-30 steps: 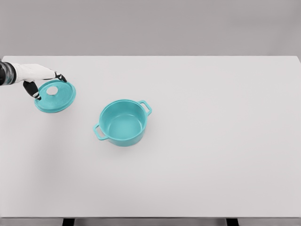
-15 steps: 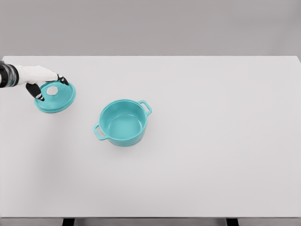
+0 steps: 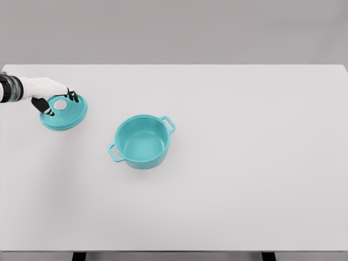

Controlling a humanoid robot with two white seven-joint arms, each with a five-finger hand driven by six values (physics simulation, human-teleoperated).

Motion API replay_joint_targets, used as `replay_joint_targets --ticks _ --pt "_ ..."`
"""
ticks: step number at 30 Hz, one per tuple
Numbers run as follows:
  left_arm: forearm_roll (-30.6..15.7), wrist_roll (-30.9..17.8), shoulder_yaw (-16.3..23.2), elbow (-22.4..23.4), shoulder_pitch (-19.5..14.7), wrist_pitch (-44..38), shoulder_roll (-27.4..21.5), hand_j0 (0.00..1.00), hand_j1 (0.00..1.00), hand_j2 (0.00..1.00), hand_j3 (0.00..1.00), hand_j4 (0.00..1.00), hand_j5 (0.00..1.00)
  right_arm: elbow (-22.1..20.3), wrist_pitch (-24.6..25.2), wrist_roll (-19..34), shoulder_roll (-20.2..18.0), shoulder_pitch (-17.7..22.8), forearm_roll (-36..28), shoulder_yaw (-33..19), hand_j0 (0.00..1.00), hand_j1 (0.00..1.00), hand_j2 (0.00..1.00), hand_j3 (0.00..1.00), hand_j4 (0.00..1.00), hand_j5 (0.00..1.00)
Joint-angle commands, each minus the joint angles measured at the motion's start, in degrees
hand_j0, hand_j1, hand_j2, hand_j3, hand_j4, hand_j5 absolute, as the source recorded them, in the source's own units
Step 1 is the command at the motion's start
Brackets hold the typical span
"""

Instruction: Cover the pot with left arm

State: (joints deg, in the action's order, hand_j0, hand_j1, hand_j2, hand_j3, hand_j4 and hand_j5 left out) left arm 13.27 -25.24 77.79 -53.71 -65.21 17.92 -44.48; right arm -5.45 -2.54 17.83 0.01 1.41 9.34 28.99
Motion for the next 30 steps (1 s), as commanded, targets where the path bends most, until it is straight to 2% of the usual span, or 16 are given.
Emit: replay_joint_targets --ticks 1,17,27,30 --pt "-0.1 0.0 -0.1 0.1 0.0 -0.1 0.0 0.76 0.76 0.76 0.76 0.76 0.76 0.0 0.0 0.0 0.0 0.0 0.0 0.0 1.00 1.00 1.00 1.00 1.00 1.00" --pt "0.0 0.1 -0.1 0.2 0.9 -0.2 0.4 0.73 0.73 0.73 0.73 0.73 0.73 0.0 0.0 0.0 0.0 0.0 0.0 0.0 1.00 1.00 1.00 1.00 1.00 1.00" --pt "0.0 0.1 -0.1 0.2 0.9 -0.2 0.4 0.66 0.66 0.66 0.66 0.66 0.66 0.0 0.0 0.0 0.0 0.0 0.0 0.0 1.00 1.00 1.00 1.00 1.00 1.00" --pt "0.0 0.1 -0.1 0.2 0.9 -0.2 0.4 0.59 0.59 0.59 0.59 0.59 0.59 0.0 0.0 0.0 0.0 0.0 0.0 0.0 1.00 1.00 1.00 1.00 1.00 1.00"
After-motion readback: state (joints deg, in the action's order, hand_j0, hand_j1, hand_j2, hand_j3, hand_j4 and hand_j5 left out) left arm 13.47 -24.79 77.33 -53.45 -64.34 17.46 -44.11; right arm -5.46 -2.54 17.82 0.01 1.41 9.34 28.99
